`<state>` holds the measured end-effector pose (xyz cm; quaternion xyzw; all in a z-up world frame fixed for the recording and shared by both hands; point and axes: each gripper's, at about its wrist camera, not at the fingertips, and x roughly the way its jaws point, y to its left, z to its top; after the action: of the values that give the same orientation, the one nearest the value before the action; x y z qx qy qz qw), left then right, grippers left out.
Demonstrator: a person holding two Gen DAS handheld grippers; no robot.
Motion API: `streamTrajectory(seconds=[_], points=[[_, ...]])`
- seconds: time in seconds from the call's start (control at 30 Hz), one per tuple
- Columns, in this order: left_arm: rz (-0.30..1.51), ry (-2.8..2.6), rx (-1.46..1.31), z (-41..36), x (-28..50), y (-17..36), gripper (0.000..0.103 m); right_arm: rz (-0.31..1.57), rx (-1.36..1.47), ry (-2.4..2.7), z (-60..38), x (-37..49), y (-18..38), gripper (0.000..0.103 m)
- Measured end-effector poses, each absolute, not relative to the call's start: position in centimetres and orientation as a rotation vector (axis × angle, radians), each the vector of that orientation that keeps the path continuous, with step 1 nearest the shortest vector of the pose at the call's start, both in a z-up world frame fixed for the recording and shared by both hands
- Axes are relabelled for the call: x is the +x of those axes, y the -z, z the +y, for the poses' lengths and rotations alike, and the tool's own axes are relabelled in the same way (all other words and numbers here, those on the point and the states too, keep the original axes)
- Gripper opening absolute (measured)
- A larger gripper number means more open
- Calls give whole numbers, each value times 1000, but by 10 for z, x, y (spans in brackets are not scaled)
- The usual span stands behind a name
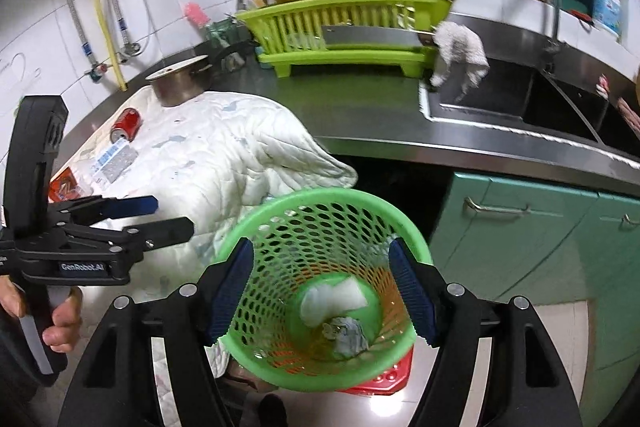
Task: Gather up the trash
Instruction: 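Carry the foil and white lid to the green basket and release both, then grasp the red wrapper with the right gripper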
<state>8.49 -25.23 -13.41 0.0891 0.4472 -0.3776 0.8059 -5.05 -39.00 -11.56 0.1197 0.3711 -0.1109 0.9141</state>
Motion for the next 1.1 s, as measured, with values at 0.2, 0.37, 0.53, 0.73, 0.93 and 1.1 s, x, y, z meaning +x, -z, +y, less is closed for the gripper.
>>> streamTrajectory(seconds=[0.2, 0.37, 0.53, 0.73, 0.93, 1.1], points=[[919, 703, 151, -205, 96, 116, 83, 756, 219, 167, -371, -30, 109, 68], [887, 605, 124, -161, 104, 105, 83, 753, 192, 109, -354, -11, 105, 68], [863, 500, 98, -112, 114, 100, 83, 758, 166, 43, -331, 9, 104, 68], [853, 364, 40, -50, 124, 97, 83, 765, 132, -47, -299, 36, 101, 68], [849, 237, -21, 9, 122, 99, 83, 766, 91, -165, -257, 66, 95, 68], [850, 140, -81, 53, 119, 103, 83, 767, 105, -279, -216, 97, 89, 63]])
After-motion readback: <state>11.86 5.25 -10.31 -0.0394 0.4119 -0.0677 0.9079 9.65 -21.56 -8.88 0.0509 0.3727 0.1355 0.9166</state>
